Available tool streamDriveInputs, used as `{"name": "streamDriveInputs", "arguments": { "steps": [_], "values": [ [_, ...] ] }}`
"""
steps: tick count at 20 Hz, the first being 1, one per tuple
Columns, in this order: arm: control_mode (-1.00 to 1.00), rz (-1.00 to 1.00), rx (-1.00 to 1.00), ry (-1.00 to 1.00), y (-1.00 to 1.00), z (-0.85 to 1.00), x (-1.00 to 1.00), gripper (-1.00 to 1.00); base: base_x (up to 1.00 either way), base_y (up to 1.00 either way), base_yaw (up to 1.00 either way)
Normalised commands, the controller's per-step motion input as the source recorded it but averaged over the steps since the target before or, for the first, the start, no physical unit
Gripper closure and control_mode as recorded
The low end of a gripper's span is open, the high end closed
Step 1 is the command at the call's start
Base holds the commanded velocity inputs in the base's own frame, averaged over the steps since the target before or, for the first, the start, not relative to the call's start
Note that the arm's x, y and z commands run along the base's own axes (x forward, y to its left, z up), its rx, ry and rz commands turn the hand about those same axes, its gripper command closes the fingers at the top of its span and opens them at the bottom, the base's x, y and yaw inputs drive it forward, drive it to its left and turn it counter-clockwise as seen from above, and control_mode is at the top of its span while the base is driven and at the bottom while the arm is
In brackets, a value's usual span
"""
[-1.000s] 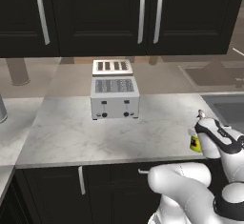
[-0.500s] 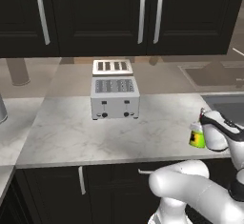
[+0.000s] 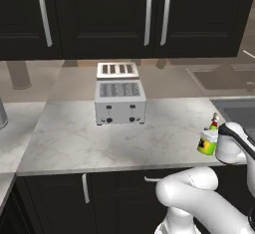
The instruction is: Move the cutting board and knife to the sink. Then move spray from the cabinet to the counter.
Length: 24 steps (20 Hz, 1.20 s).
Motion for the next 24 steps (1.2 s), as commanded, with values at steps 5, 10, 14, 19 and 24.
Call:
{"name": "streamDriveInputs", "arguments": {
  "steps": [5,10,14,19,24],
  "values": [
    [-1.0,0.0,-0.03,-0.22,0.0,-0.12,-0.36,1.0,0.0,0.0,0.0],
    [-1.0,0.0,-0.03,-0.13,0.0,-0.14,-0.09,1.0,0.0,0.0,0.0],
    [-1.0,0.0,-0.04,-0.06,0.0,-0.2,0.0,1.0,0.0,0.0,0.0],
    [-1.0,0.0,-0.07,-0.01,0.18,-0.17,0.0,1.0,0.0,0.0,0.0],
    [-1.0,0.0,-0.07,0.0,0.27,-0.21,0.0,1.0,0.0,0.0,0.0]
  ]
}}
